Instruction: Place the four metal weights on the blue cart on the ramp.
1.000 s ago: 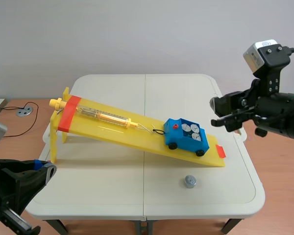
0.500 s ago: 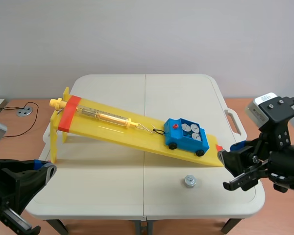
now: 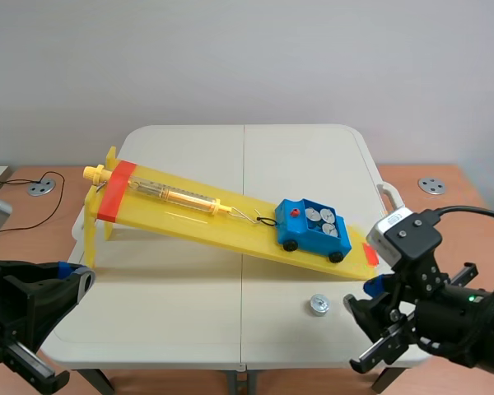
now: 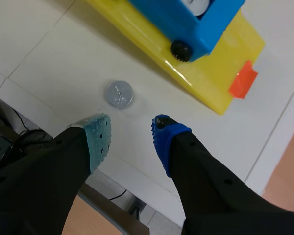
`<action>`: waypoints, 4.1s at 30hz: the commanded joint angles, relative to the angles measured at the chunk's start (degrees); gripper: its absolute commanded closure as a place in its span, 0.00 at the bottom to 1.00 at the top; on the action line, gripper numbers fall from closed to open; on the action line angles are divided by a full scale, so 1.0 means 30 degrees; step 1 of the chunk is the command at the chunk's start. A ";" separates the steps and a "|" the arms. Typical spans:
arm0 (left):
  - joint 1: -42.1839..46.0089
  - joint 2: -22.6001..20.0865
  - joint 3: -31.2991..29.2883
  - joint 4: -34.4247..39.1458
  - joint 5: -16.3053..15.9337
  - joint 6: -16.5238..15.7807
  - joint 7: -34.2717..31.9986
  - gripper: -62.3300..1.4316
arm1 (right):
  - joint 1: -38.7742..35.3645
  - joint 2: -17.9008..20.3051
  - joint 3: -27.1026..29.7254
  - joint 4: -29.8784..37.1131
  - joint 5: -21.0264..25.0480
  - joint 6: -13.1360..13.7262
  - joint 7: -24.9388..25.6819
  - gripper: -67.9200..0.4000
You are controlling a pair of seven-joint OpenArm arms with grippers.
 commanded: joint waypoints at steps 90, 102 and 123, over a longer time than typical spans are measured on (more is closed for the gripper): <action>-0.0379 0.0102 -0.0284 0.1341 -0.1129 -0.0503 -0.1690 0.93 | 0.1035 0.0852 0.0444 0.6696 0.1515 -0.4014 -0.0678 0.98; -0.0379 0.0102 -0.0284 0.1341 -0.1129 -0.0503 -0.1690 0.93 | 0.3752 0.0350 0.0423 0.4787 0.3264 -0.4000 -0.0656 0.98; -0.0379 0.0102 -0.0284 0.1341 -0.1129 -0.0503 -0.1683 0.93 | 0.7665 -0.1406 0.0386 0.0211 0.4663 -0.2849 -0.0903 0.98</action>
